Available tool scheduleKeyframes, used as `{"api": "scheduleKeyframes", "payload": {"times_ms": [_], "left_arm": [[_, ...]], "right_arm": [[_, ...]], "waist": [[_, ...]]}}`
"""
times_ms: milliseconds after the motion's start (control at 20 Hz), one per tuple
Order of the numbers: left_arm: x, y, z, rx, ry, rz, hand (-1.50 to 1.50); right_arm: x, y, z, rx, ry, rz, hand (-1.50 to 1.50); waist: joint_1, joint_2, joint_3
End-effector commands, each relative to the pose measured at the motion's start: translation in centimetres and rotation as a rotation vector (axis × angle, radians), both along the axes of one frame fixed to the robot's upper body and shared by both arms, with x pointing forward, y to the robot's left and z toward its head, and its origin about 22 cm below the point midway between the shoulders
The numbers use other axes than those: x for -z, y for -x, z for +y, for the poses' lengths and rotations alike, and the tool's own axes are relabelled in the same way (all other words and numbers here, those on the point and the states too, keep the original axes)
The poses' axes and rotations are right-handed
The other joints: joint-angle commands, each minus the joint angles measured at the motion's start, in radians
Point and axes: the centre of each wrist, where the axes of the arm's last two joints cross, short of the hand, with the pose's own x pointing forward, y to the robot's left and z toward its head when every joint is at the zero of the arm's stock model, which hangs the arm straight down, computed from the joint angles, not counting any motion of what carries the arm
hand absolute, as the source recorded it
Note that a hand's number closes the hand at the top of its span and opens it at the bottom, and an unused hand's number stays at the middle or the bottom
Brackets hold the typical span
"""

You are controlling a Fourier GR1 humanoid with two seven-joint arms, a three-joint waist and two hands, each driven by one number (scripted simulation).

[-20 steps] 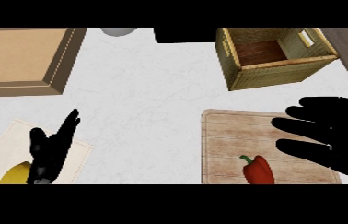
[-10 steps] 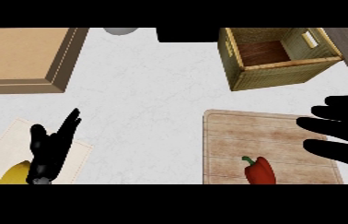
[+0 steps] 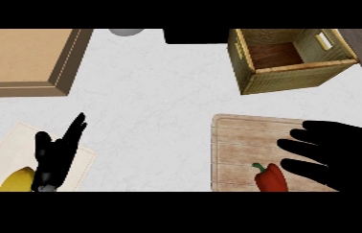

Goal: Pick the bell pepper from the cutting board and place it in the basket

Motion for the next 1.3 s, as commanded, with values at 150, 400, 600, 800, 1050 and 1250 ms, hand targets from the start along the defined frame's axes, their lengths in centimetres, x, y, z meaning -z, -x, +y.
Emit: {"api": "scheduleKeyframes", "payload": {"times_ms": [150,400,600,800,1050,1250], "left_arm": [[3.3,2.1,-1.1,-0.023,0.039,0.139,0.0],[2.6,1.2,-0.3,-0.026,0.018,0.155,0.0],[2.6,1.8,-1.6,-0.016,0.019,0.149,0.0],[2.8,2.3,-1.5,-0.017,0.038,0.16,0.0],[1.2,1.7,1.0,-0.021,0.027,0.153,0.0],[1.6,0.6,1.2,-0.024,0.032,0.146,0.0]], "right_arm": [[4.1,0.4,1.7,0.019,0.011,-0.018,-1.5],[5.9,0.1,1.6,0.021,0.085,-0.018,-1.5],[7.7,-0.7,1.3,0.013,0.066,0.0,-1.5],[10.5,-0.6,1.6,0.022,0.073,0.008,-1.5],[11.7,-0.5,1.8,0.028,0.054,-0.015,-1.5],[13.5,-2.6,0.7,0.023,0.053,-0.026,-1.5]], "waist": [[0.01,0.012,-0.012],[0.005,0.011,-0.011],[0.006,0.01,-0.011],[0.009,0.01,-0.01],[0.003,0.008,-0.012],[0.006,0.011,-0.012]]}}
